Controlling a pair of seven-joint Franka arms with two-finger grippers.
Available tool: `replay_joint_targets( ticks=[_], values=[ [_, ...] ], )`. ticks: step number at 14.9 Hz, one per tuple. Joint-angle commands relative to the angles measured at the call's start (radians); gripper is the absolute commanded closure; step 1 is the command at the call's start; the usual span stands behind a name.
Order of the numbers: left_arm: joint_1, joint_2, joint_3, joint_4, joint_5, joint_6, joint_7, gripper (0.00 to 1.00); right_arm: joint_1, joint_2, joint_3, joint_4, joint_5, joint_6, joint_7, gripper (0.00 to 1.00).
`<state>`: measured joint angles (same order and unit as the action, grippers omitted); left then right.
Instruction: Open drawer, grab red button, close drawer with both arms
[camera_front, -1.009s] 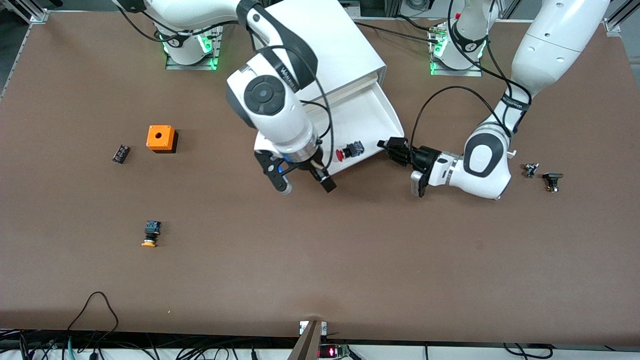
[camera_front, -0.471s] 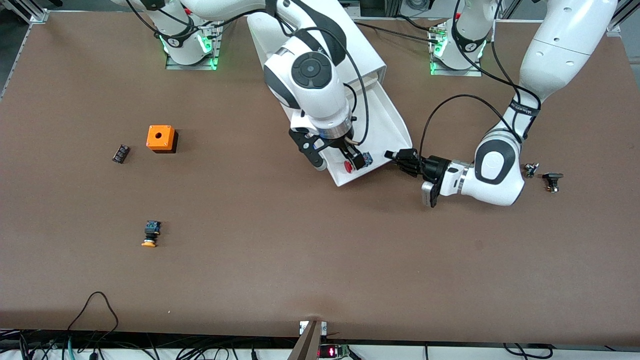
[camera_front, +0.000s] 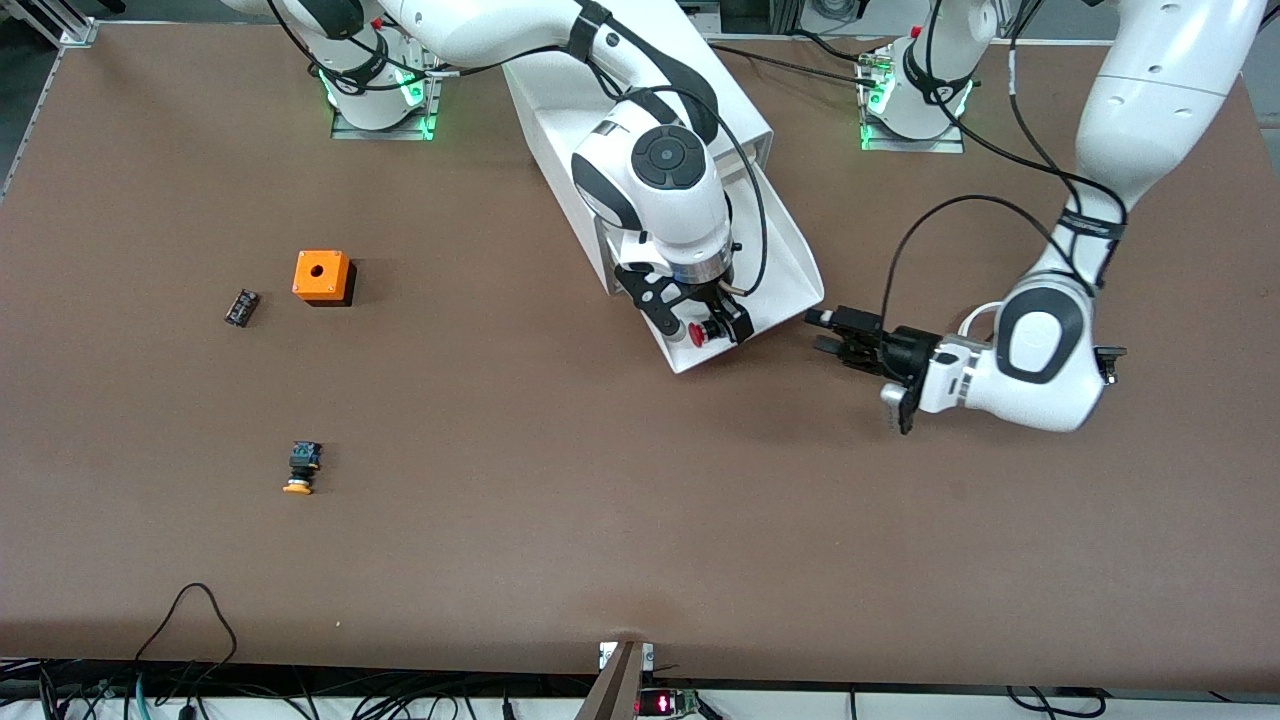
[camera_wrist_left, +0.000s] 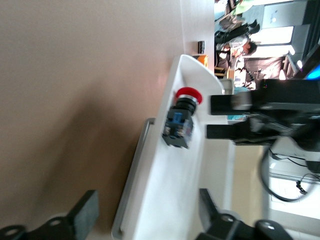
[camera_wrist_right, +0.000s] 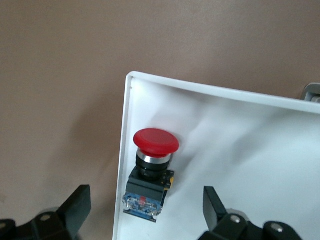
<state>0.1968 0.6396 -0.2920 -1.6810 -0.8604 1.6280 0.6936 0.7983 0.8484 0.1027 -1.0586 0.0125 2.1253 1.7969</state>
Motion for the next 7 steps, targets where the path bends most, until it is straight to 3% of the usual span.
replay_joint_targets(
  ticks=[1,5,7],
  values=[
    [0.033,0.005,-0.009,0.119,0.069,-0.109,-0.117,0.0,0.031,0.034,-0.018,0.038,-0.019,0.014,0.032,0.01],
    [0.076,0.005,-0.007,0.208,0.073,-0.218,-0.207,0.0,0.045,0.055,-0.034,0.038,-0.017,0.036,0.052,0.03],
    [0.102,0.003,-0.007,0.26,0.078,-0.276,-0.288,0.0,0.045,0.057,-0.034,0.038,-0.017,0.041,0.052,0.15]
  ],
)
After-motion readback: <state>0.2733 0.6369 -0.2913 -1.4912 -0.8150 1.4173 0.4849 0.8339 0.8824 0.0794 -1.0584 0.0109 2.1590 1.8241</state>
